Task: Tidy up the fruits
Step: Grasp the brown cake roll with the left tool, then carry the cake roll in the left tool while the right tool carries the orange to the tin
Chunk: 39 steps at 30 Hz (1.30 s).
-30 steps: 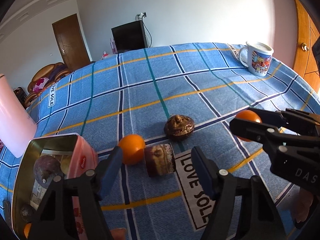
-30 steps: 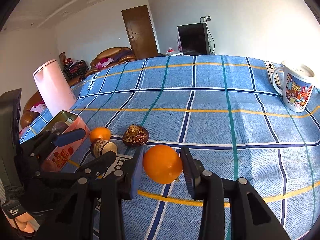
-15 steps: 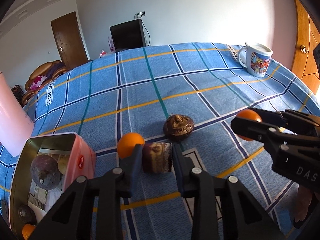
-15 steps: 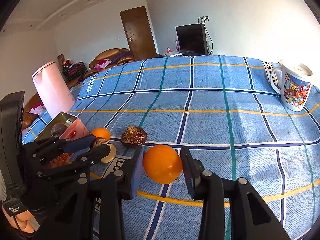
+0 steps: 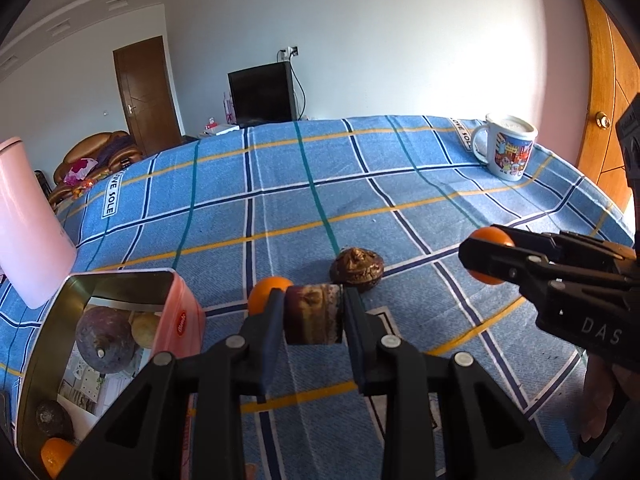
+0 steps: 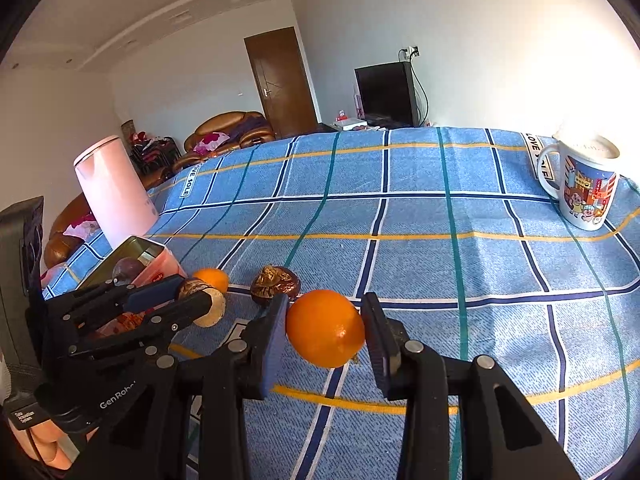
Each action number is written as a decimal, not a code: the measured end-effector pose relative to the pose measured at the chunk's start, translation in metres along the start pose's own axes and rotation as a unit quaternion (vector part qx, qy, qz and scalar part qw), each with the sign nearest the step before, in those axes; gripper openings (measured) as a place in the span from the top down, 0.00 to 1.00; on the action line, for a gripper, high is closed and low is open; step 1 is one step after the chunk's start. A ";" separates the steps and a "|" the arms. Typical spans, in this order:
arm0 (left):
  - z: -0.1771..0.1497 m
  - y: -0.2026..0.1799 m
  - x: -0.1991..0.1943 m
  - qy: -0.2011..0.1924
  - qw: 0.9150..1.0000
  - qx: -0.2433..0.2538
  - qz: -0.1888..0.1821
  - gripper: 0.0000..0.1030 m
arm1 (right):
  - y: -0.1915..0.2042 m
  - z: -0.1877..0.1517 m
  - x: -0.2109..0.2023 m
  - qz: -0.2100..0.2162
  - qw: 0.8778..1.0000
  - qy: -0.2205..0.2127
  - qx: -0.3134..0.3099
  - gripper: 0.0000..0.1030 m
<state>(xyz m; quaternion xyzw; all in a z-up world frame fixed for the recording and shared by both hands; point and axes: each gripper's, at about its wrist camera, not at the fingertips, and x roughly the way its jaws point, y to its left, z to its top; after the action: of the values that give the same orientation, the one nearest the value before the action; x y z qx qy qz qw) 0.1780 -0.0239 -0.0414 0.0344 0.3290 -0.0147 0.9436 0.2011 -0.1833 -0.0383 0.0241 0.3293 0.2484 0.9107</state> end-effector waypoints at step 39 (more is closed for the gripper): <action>-0.013 0.010 -0.054 -0.120 0.992 -0.014 0.028 0.70 | 0.030 -0.010 -0.051 -0.026 0.988 -0.137 -0.064 0.62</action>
<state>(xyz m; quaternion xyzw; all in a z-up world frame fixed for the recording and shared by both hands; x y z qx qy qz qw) 0.1279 -0.0131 -0.0173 0.0279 0.2124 0.0122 0.9767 0.1479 -0.1828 -0.0101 -0.0087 0.1855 0.2392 0.9531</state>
